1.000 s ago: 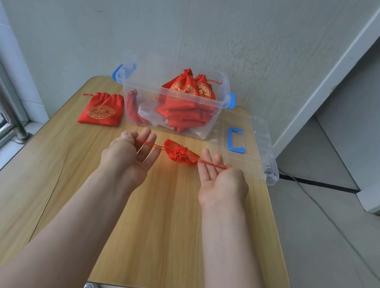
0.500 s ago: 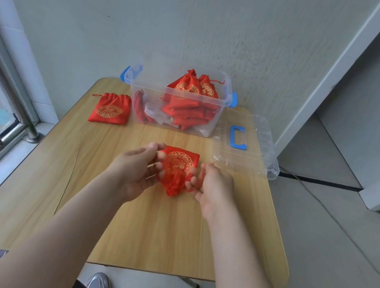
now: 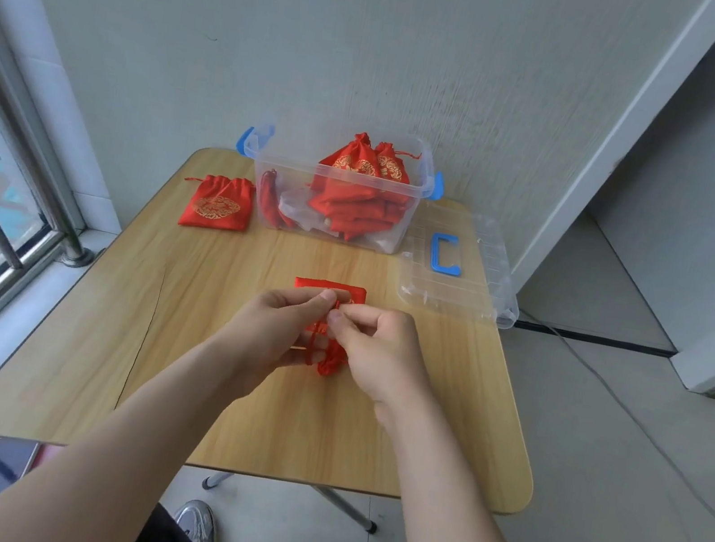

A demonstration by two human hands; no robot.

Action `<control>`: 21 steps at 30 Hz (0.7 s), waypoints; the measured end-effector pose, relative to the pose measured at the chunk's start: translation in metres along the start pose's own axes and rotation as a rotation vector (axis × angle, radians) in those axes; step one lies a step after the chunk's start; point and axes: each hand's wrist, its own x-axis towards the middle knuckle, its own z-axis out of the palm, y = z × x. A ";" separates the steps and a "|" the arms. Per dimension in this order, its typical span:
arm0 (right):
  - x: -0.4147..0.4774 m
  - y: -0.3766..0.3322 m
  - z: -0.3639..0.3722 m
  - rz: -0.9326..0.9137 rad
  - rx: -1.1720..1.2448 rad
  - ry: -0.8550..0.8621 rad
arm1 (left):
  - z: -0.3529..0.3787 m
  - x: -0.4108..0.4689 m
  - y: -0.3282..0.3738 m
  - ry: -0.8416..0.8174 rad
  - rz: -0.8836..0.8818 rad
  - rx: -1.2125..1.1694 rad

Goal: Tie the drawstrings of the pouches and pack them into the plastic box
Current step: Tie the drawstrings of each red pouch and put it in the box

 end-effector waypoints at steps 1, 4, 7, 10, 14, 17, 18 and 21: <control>0.000 0.001 0.001 0.011 -0.005 -0.016 | -0.001 -0.001 0.001 -0.015 -0.003 -0.002; 0.002 0.003 0.001 0.069 0.010 -0.042 | -0.003 -0.002 0.000 -0.045 -0.005 0.017; 0.008 0.005 -0.001 0.117 0.027 -0.002 | -0.007 0.001 -0.004 -0.057 0.004 0.032; 0.014 0.009 -0.003 0.145 0.065 0.080 | -0.012 0.004 -0.008 -0.036 0.037 0.165; 0.018 0.013 -0.005 0.154 0.086 0.150 | -0.015 0.005 -0.010 0.073 0.075 0.299; 0.017 0.012 -0.010 0.129 0.047 0.196 | -0.014 0.005 -0.009 0.120 0.077 0.266; 0.016 0.011 -0.012 0.111 0.048 0.191 | -0.014 0.005 -0.009 0.123 0.075 0.266; 0.014 0.006 -0.017 0.030 0.084 0.091 | -0.014 0.005 -0.008 0.100 0.076 0.310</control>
